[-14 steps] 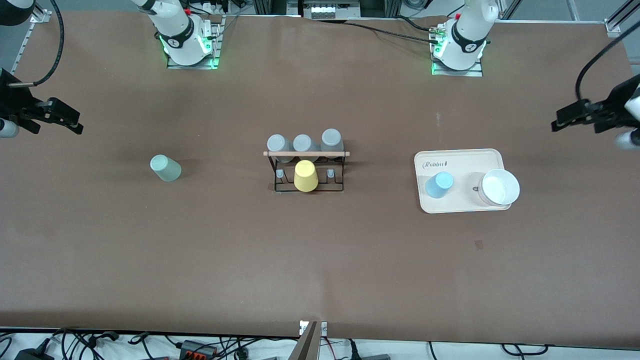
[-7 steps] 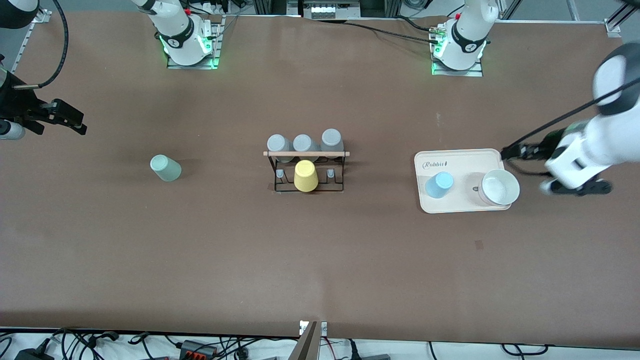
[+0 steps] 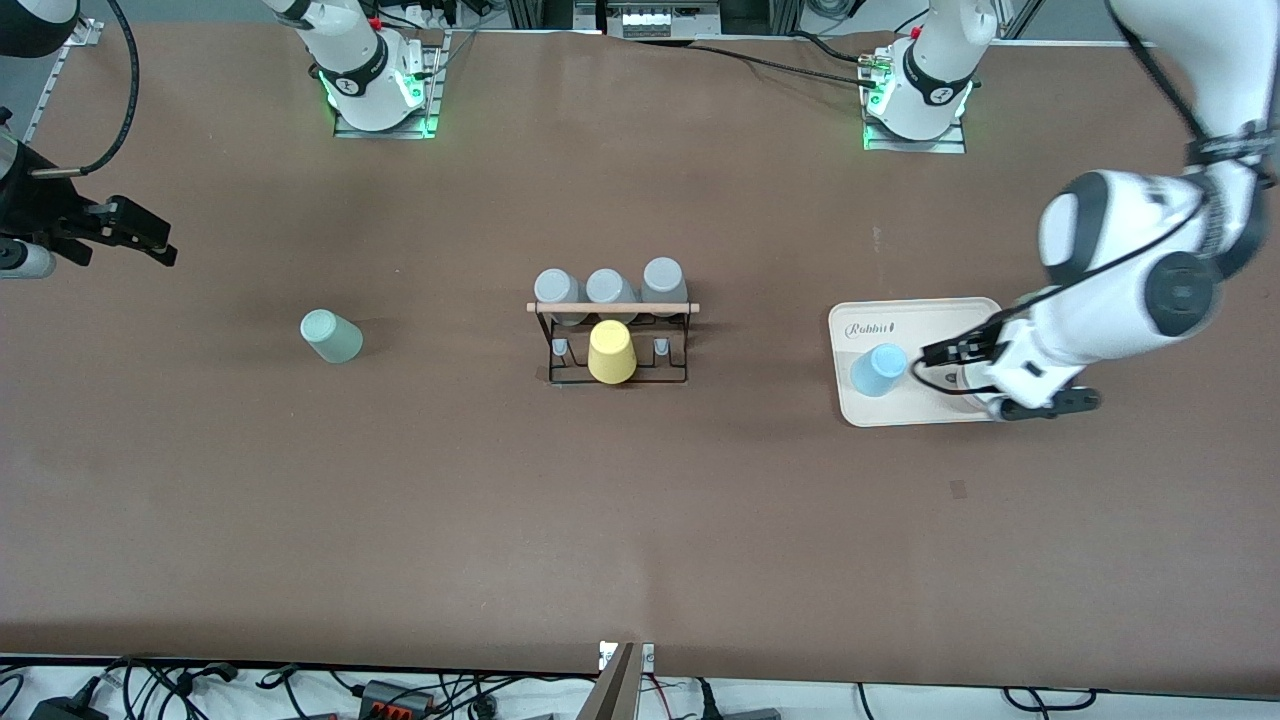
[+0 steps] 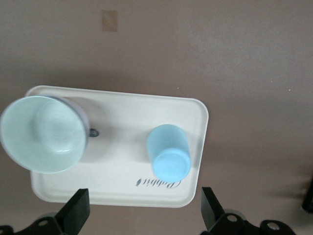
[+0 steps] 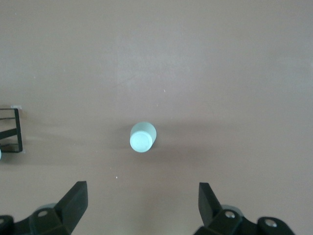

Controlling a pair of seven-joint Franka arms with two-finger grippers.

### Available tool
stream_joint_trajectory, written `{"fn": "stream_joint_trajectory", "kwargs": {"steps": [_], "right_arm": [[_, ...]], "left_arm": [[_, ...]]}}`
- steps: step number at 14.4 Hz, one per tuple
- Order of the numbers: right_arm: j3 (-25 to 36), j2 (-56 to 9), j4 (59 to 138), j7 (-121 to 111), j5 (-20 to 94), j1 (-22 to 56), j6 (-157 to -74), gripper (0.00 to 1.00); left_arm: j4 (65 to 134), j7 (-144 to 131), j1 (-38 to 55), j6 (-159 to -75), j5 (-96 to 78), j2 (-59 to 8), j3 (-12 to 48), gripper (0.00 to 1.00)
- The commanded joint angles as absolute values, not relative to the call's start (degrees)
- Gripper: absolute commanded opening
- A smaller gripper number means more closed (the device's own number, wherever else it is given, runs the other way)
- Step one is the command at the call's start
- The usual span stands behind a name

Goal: Hang scattered cups on rack with three cups
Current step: 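Lower the left gripper and grasp the light blue cup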

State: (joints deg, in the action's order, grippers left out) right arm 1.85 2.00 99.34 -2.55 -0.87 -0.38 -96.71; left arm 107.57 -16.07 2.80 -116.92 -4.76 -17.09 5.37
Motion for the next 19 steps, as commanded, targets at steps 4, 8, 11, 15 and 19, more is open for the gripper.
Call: {"fn": "stream_joint_trajectory", "kwargs": {"steps": [4,8,11,15,19], "right_arm": [[1.76,2.55,99.32,-3.34,-0.62,-0.18,-95.54,1.0],[1.76,2.55,99.32,-3.43,-0.62,-0.18,-95.62,1.0],[1.84,2.46,99.32,-3.43,-0.62,-0.26,-95.54,1.0],[1.85,2.46,99.32,-3.43,-0.62,-0.26,-95.62,1.0],[1.84,2.37,99.32,-3.43,-0.7,-0.26,-95.71,1.0]], "left_arm": [[119.77,-21.71,7.29,-131.81,-4.22,-16.7,5.36,1.0],[122.34,-21.8,7.29,-135.08,-1.85,-18.19,5.27,1.0],[124.01,-22.67,7.38,-139.65,-1.5,-19.33,5.36,1.0],[124.1,-22.68,7.21,-139.66,-1.49,-19.51,5.36,0.87],[123.49,-22.59,7.03,-139.13,-1.49,-19.42,5.36,0.6]]}}
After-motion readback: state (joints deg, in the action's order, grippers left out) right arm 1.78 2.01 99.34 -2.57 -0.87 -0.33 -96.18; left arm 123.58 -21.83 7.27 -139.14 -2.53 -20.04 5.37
